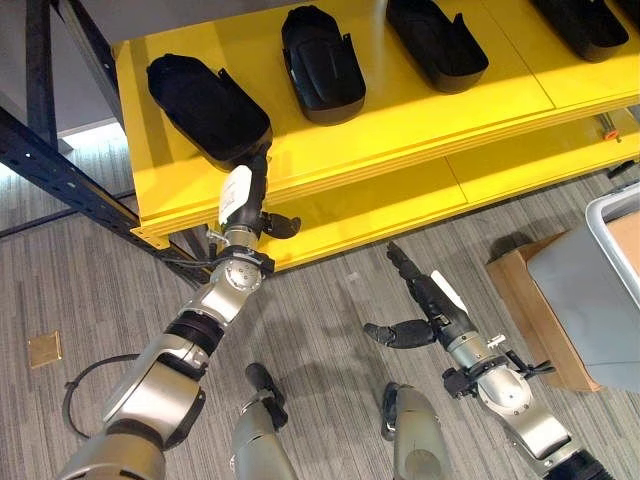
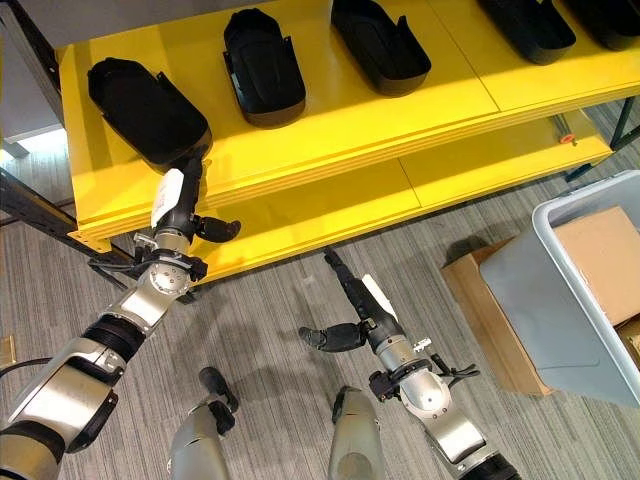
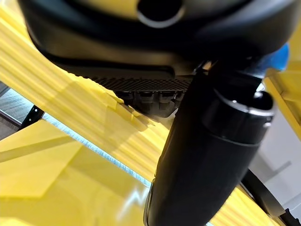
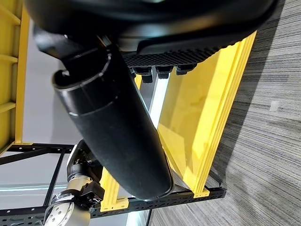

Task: Move parts from the plastic box to the shelf.

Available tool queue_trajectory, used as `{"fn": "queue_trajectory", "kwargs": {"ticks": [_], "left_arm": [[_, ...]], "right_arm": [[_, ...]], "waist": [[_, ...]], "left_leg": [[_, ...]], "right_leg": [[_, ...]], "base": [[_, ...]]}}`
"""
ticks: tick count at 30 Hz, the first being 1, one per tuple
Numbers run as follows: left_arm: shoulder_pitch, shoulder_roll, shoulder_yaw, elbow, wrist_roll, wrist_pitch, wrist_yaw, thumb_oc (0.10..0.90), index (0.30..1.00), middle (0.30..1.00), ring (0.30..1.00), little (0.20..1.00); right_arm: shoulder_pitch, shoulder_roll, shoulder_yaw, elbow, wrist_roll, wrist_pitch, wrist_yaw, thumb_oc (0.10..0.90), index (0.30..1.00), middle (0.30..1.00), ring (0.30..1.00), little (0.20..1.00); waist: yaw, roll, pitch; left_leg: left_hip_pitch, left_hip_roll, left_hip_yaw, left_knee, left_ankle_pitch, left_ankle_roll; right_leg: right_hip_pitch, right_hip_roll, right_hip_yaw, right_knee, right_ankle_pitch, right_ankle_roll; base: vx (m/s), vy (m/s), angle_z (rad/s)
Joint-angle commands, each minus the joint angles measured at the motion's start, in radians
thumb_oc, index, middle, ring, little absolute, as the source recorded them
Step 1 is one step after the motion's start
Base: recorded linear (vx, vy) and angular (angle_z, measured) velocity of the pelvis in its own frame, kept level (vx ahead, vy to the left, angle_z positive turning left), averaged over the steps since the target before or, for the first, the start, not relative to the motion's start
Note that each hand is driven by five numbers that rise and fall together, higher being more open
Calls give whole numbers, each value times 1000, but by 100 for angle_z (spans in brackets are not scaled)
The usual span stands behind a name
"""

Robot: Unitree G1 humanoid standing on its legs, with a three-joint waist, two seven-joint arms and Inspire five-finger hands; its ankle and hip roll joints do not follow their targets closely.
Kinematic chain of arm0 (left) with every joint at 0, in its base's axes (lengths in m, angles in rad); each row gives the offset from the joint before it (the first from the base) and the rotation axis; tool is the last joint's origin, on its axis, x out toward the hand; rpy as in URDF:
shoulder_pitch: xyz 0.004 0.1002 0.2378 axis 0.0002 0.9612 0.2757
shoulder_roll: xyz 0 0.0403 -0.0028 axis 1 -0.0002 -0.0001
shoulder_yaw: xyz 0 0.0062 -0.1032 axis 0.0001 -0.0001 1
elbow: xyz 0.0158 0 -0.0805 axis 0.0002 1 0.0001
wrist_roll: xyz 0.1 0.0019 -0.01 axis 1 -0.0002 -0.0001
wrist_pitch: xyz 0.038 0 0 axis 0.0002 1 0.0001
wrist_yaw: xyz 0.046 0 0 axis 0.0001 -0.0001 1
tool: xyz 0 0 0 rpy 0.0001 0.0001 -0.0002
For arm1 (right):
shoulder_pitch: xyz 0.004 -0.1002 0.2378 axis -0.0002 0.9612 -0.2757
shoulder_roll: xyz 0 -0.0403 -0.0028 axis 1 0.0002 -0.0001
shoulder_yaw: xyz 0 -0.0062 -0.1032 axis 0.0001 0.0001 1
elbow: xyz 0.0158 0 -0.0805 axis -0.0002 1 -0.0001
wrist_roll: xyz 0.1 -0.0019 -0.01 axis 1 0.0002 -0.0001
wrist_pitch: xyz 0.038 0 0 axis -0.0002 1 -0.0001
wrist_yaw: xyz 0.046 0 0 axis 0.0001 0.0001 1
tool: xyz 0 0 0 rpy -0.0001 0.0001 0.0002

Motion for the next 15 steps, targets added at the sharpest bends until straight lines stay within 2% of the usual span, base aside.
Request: {"fn": "queue_trajectory", "kwargs": {"ticks": [1,15], "left_arm": [[-150,64,43,-20,34,-51,37,900,1000,1000,1000,1000],[-165,106,75,63,19,-50,37,900,1000,1000,1000,1000]], "right_arm": [[-50,-13,-77,-104,33,-111,9,900,1000,1000,1000,1000],[-15,-16,-85,-117,46,-123,31,900,1000,1000,1000,1000]], "waist": [[-14,4,-24],[-13,2,-25]], "left_leg": [[-8,116,-86,183,-118,-107],[-23,114,-91,190,-125,-104]], "right_leg": [[152,34,-7,-152,57,-33],[138,32,-9,-142,56,-32]], "base": [[0,0,0],[0,0,0]]}}
